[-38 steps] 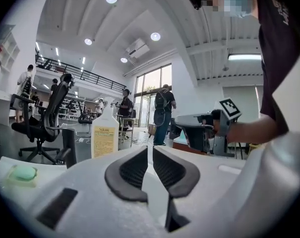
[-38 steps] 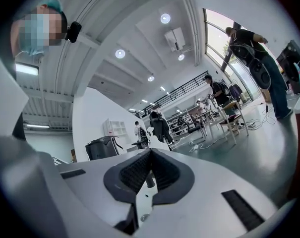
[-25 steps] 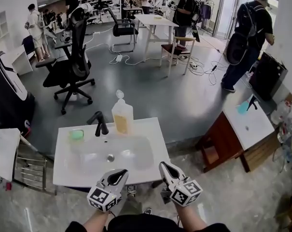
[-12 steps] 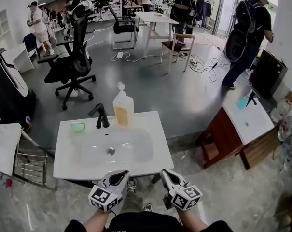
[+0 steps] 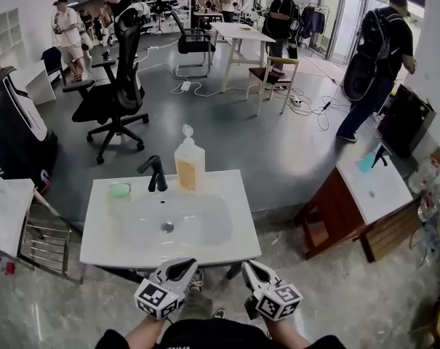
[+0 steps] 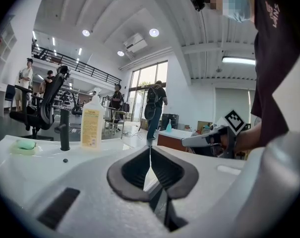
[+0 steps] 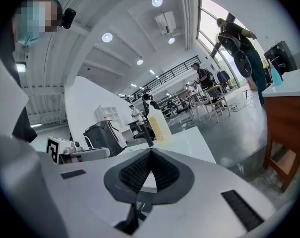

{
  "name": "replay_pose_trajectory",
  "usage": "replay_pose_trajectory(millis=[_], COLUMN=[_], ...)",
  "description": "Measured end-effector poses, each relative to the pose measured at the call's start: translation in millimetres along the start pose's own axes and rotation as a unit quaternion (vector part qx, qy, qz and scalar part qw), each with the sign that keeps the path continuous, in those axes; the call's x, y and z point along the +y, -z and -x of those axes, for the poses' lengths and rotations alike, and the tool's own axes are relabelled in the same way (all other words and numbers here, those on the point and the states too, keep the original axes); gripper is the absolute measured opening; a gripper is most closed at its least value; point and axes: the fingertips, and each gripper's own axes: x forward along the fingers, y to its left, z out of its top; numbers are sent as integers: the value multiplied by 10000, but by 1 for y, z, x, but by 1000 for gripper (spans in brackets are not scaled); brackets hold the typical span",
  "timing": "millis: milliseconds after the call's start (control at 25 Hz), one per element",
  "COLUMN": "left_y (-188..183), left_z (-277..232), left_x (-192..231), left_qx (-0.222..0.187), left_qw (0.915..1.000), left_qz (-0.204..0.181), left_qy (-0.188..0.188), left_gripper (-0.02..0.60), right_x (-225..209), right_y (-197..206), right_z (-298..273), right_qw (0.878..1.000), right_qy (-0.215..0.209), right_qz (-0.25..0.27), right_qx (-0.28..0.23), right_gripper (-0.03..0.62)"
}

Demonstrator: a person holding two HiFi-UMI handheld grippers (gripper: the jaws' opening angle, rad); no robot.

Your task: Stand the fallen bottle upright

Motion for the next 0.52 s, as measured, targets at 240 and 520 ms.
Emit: replay_pose_trajectory(millis=[240, 520], left_y=[-1, 0], left_z=[1, 3], left_x=[0, 7], left_qx=[-10, 17], left_qw=[10000, 10000], left_qz=[5, 29], left_qy=[2, -65], left_gripper=[23, 23], right_x=[-1, 0], right_y=[-4, -6], right_z=[-2, -7], right_qw=[10000, 10000], right_qy=[7, -9], right_qz=[-24, -52], right_qx=[-56, -66], right_gripper=[2, 2])
